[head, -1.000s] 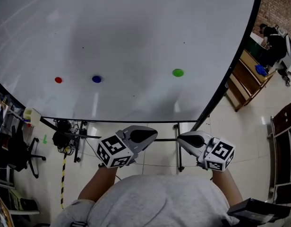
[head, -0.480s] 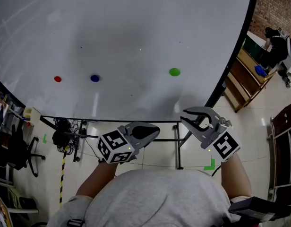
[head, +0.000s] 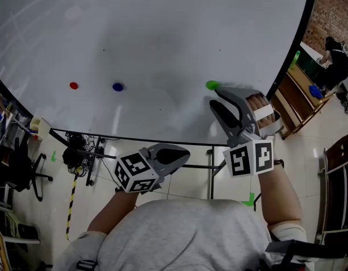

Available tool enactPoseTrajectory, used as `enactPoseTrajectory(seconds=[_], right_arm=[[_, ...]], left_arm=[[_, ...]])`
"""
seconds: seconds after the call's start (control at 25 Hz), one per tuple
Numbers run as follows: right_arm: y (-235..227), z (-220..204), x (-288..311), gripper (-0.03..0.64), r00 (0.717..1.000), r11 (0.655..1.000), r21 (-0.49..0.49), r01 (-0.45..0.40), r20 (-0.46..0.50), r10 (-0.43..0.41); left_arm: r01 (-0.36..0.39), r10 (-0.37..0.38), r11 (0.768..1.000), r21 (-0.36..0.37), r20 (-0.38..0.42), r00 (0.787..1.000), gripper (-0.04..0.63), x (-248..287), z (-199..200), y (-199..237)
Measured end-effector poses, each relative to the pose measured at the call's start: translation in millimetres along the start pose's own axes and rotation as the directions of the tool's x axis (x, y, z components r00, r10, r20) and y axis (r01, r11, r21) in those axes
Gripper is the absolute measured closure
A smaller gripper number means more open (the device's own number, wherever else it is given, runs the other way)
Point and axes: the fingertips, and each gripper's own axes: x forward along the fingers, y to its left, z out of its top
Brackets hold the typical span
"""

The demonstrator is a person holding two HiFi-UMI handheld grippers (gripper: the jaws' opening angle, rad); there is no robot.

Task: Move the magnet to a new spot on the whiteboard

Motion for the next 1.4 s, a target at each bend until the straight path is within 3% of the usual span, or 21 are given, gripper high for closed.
enactPoseTrajectory(seconds=[0.16,0.52,0.96,1.16,1.4], right_arm=[[-11.7,-1.8,14.0,0.48,0.997,0.997,-0.001,0.071,-0.028,-0.071],[-10.0,-4.4,22.6,0.485,0.987,0.985,-0.087,0.146,-0.052,-0.151],[-9.7,-6.1,24.7,0.502,0.987,0.989,-0.063,0.134,-0.084,-0.139],[-9.1,-4.1,27.1,0.492,0.992,0.995,0.001,0.096,-0.082,-0.096],[-14.9,-0.7,19.8,0.491,0.999,0.984,0.175,0.02,-0.033,-0.015]], left_arm=[[-0.016,0.016,1.0,-0.006,0.002,1.0,0.611,-1.9,0.2,-0.4],[-0.055,0.055,0.998,-0.007,0.011,0.998,0.611,-11.8,-0.8,1.7],[-0.074,0.074,0.997,0.001,0.029,0.997,0.611,-14.8,4.6,1.2],[-0.073,0.073,0.997,0.002,0.029,0.997,0.611,-15.9,2.7,0.3],[-0.067,0.067,0.998,0.007,0.024,0.997,0.611,-13.2,2.7,-7.4]])
